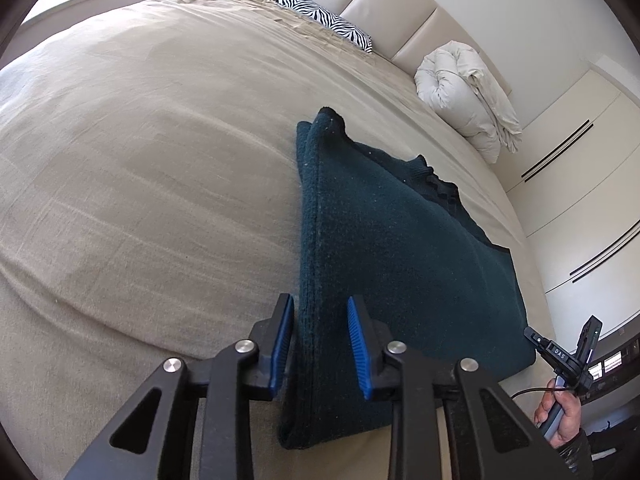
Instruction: Fold small clothes
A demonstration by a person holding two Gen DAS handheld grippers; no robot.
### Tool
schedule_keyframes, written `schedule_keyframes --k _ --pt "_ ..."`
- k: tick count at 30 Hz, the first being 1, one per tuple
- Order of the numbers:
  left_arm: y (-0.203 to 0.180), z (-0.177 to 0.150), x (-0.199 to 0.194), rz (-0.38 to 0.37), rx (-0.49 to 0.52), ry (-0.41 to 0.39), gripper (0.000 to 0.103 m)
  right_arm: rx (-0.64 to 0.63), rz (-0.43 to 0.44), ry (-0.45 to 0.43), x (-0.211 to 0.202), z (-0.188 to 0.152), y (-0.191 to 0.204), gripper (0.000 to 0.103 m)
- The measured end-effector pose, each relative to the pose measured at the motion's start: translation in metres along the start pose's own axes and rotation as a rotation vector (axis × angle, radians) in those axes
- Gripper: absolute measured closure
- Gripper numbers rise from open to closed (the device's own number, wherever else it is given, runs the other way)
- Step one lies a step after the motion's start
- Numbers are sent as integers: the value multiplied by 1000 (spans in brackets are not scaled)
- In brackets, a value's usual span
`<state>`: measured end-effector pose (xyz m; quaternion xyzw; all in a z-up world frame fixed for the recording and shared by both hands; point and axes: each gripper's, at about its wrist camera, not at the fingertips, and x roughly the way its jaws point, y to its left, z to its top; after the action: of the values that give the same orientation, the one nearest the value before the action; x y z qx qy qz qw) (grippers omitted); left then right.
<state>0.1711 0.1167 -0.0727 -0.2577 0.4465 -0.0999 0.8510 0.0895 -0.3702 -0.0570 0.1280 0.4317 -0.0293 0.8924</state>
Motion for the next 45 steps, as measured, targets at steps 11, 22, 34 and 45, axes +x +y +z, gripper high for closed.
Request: schedule_keyframes --k 11,22,34,45 --pt "-6 -6 1 33 44 -4 86 -8 -16 17 -4 -2 0 98" --pt "0 -8 2 29 40 4 91 69 6 19 -12 -8 -14 98" --pt "4 -13 1 25 42 8 91 98 38 42 -1 -13 -22 98" --pt "10 -15 -2 10 16 7 88 138 67 32 2 -15 -25 97"
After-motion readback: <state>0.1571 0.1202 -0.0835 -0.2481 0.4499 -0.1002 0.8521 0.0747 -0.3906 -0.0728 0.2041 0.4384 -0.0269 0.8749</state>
